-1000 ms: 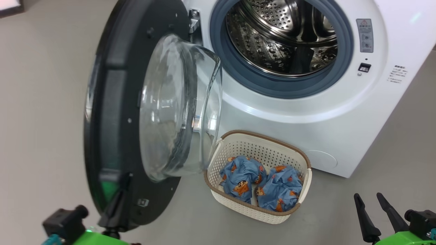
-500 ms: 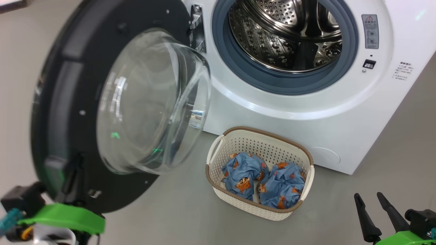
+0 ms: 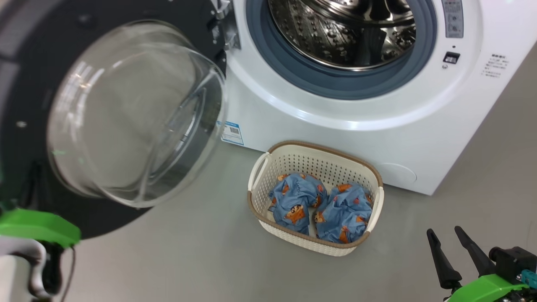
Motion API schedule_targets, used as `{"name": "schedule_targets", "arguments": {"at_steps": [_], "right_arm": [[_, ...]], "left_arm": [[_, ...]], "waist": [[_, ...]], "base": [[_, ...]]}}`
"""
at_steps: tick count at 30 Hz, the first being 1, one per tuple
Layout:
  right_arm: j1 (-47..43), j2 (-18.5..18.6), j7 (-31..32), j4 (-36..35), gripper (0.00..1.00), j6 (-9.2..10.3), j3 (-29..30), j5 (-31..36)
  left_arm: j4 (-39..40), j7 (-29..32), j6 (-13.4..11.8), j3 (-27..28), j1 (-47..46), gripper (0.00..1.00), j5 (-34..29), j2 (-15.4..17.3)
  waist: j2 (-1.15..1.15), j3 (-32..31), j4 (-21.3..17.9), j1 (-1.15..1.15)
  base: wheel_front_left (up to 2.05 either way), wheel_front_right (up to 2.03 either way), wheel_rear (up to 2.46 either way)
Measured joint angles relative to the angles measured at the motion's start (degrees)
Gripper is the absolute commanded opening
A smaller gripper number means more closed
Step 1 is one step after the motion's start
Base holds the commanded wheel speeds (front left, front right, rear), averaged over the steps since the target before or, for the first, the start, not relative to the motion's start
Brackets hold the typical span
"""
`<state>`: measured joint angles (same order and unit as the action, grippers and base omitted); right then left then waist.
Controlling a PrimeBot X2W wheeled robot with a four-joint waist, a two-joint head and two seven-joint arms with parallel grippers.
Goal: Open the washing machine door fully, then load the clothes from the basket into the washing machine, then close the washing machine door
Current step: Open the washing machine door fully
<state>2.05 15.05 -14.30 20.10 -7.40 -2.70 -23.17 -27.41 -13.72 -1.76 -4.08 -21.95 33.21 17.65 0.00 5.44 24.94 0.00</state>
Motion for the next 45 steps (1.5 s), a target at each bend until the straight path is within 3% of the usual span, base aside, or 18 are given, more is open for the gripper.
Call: {"name": "schedule_targets", "arguments": {"at_steps": [7,15,27,36,44,45], "right_arm": [[0.69,1.09,0.0,0.04,1.0,0.0,-0.54,0.3],[2.65,1.83,0.0,0.07,1.0,0.0,-0.56,0.3],[4.25,2.36,0.0,0.07,1.0,0.0,-1.2,0.33],[4.22,2.05,0.0,0.42,1.0,0.0,-1.6,0.33],[3.92,1.3,0.0,0.68,1.0,0.0,-1.55,0.31],[3.84,1.16,0.0,0.68,1.0,0.0,-1.55,0.31]], "left_arm": [[-9.5,-0.55,0.6,2.86,-6.55,0.0,-1.0,0.98],[-14.93,-0.71,0.62,8.15,-11.3,0.0,-5.0,1.45],[-21.15,-0.92,3.69,14.34,-15.31,0.0,-11.34,2.49],[-22.69,-0.92,6.67,18.0,-15.75,0.0,-14.1,2.08],[-18.73,-0.92,8.37,21.73,-9.89,0.0,-15.18,-1.52],[-17.98,-0.92,8.67,22.3,-8.75,0.07,-15.23,-2.14]], "waist": [[0.0,2.02,-1.18,0.0],[0.0,3.6,-1.98,0.0],[0.0,5.37,-3.15,0.0],[0.0,3.9,-3.29,0.0],[0.0,1.75,-2.79,0.0],[0.0,1.45,-2.73,0.0]], "base": [[0.0,0.0,0.0],[0.0,0.0,0.0],[0.0,0.0,0.0],[0.0,0.0,0.0],[0.0,0.0,0.0],[0.0,0.0,0.0]]}}
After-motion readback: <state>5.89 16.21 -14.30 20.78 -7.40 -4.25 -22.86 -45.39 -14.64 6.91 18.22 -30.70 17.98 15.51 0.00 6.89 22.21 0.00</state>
